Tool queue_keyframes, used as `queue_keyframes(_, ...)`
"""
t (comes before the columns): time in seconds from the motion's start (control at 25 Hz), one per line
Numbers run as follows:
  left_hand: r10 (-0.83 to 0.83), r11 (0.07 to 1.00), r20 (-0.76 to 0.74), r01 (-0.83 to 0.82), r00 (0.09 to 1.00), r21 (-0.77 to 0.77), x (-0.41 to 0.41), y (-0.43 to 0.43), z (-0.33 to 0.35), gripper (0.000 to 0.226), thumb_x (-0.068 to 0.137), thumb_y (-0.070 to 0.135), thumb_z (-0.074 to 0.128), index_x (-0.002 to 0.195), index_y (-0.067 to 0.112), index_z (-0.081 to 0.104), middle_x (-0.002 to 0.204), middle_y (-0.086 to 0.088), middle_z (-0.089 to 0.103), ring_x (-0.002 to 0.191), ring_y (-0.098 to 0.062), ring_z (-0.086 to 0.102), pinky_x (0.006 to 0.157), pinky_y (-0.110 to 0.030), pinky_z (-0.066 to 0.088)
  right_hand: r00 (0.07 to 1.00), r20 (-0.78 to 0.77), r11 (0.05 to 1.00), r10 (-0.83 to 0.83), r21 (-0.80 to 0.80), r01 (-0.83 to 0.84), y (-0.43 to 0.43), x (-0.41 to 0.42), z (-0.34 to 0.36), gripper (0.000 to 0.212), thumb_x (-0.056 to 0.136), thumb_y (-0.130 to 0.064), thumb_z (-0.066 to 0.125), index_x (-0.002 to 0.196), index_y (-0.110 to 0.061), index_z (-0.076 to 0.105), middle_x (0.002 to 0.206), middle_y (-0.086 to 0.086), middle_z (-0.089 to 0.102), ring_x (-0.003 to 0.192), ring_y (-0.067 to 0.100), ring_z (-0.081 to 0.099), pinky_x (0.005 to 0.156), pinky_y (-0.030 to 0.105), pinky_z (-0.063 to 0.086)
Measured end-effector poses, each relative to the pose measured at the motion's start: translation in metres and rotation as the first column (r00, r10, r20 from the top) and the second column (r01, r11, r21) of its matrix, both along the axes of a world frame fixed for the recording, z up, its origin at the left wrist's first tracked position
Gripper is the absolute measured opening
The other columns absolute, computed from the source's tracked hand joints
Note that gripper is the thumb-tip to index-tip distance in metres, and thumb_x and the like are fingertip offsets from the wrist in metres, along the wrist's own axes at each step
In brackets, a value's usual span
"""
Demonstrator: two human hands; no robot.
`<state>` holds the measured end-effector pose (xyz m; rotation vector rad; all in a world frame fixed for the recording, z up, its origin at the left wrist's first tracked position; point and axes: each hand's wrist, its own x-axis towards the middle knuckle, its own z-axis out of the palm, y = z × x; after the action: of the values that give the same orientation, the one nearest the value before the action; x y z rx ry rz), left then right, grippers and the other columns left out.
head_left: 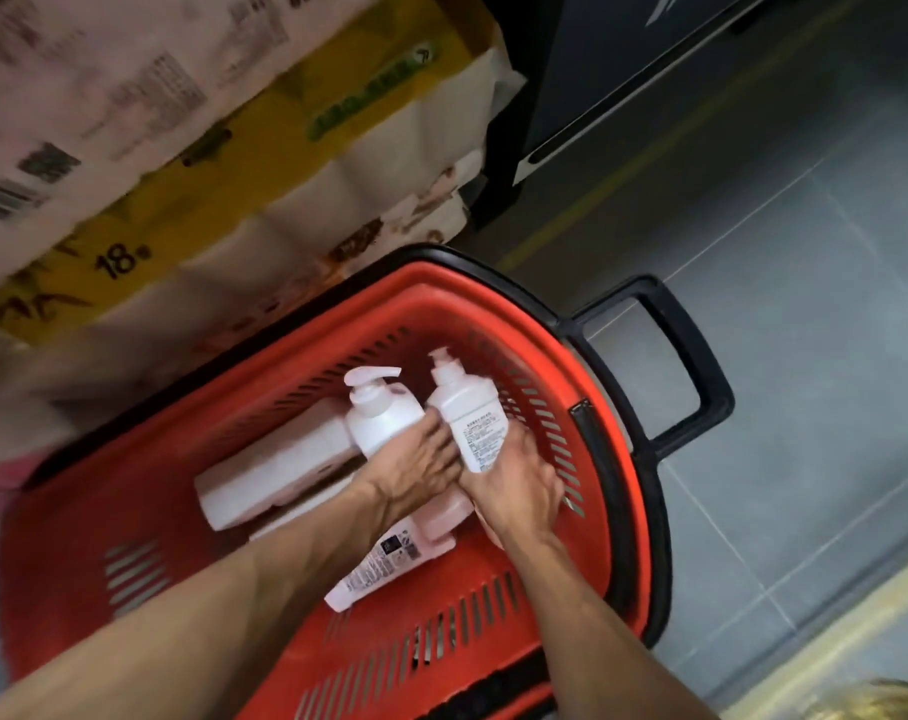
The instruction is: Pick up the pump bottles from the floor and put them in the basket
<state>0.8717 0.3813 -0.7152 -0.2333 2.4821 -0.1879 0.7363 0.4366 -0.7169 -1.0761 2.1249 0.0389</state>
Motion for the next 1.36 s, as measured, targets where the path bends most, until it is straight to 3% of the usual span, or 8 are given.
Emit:
queue_keyframes(0.12, -0.109, 0.989, -0.008, 0.107, 0.994, -0.103, 0.003, 0.005, -0.013, 0.045, 0.101, 0.015, 0.042, 0.145, 0.003, 0.038, 0.152, -0.02, 0.039, 0.141, -0.042, 0.032, 0.114, -0.062, 0.021, 0.999, -0.031, 1.0, 0.026, 0.005, -0.026, 0.001, 0.002, -0.009, 0.077, 0.073, -0.057, 0.07, 0.134, -0.021, 0.042, 0.128, 0.004, 0.058, 0.107, 0.033, 0.065, 0.084, 0.041, 0.048)
queue_keyframes(0.36, -0.141, 0.979, -0.036, 0.134, 0.989, -0.151, 0.009, 0.01, -0.022, 0.046, 0.099, 0.018, 0.047, 0.142, 0.003, 0.043, 0.148, -0.02, 0.044, 0.138, -0.042, 0.037, 0.112, -0.06, 0.028, 0.995, -0.081, 0.998, 0.057, 0.016, -0.056, 0.001, 0.005, -0.018, 0.077, 0.072, -0.054, 0.074, 0.133, -0.019, 0.042, 0.122, 0.003, 0.061, 0.101, 0.029, 0.068, 0.077, 0.038, 0.05)
queue_keyframes(0.52, -0.121, 0.986, -0.074, 0.111, 0.99, -0.123, 0.012, 0.008, -0.017, 0.04, 0.097, 0.019, 0.052, 0.135, 0.007, 0.051, 0.139, -0.016, 0.053, 0.131, -0.04, 0.044, 0.11, -0.057, 0.032, 0.996, -0.042, 0.997, 0.079, 0.017, -0.078, 0.001, 0.003, -0.017, 0.075, 0.075, -0.051, 0.073, 0.135, -0.02, 0.041, 0.124, 0.002, 0.059, 0.105, 0.027, 0.066, 0.08, 0.038, 0.051)
queue_keyframes(0.72, -0.071, 0.997, -0.216, 0.066, 0.974, -0.032, 0.013, 0.008, 0.022, 0.031, 0.093, 0.019, 0.053, 0.121, 0.012, 0.065, 0.118, -0.016, 0.06, 0.12, -0.041, 0.05, 0.111, -0.062, 0.03, 0.984, 0.002, 0.983, 0.181, -0.037, -0.181, 0.004, 0.002, 0.014, 0.06, 0.089, -0.026, 0.063, 0.143, -0.025, 0.038, 0.134, 0.002, 0.049, 0.126, 0.026, 0.052, 0.092, 0.042, 0.048)
queue_keyframes(0.92, 0.032, 0.999, -0.17, -0.029, 0.985, 0.019, 0.009, 0.005, 0.077, 0.021, 0.09, 0.027, 0.058, 0.106, 0.018, 0.069, 0.109, -0.011, 0.063, 0.111, -0.035, 0.057, 0.103, -0.056, 0.042, 0.973, 0.06, 0.974, 0.224, 0.005, -0.225, -0.001, -0.003, 0.072, 0.052, 0.09, -0.034, 0.064, 0.136, -0.024, 0.041, 0.13, 0.002, 0.051, 0.125, 0.026, 0.052, 0.094, 0.042, 0.046)
queue_keyframes(1.12, 0.123, 0.99, -0.127, -0.13, 0.984, -0.047, 0.015, -0.001, 0.116, 0.026, 0.099, 0.02, 0.045, 0.121, 0.011, 0.056, 0.122, -0.021, 0.05, 0.122, -0.044, 0.043, 0.107, -0.066, 0.024, 0.96, 0.063, 0.962, 0.272, 0.014, -0.273, 0.001, -0.011, 0.123, 0.055, 0.088, -0.045, 0.068, 0.131, -0.024, 0.042, 0.128, 0.002, 0.052, 0.123, 0.026, 0.052, 0.095, 0.043, 0.046)
queue_keyframes(1.36, 0.276, 0.954, -0.14, -0.288, 0.951, -0.078, 0.014, 0.001, 0.22, 0.038, 0.099, 0.014, 0.036, 0.135, 0.01, 0.046, 0.132, -0.02, 0.045, 0.127, -0.04, 0.039, 0.11, -0.062, 0.018, 0.946, 0.021, 0.946, 0.323, 0.018, -0.323, 0.023, -0.03, 0.214, 0.056, 0.088, -0.047, 0.065, 0.135, -0.026, 0.042, 0.122, 0.004, 0.056, 0.119, 0.03, 0.054, 0.095, 0.044, 0.047)
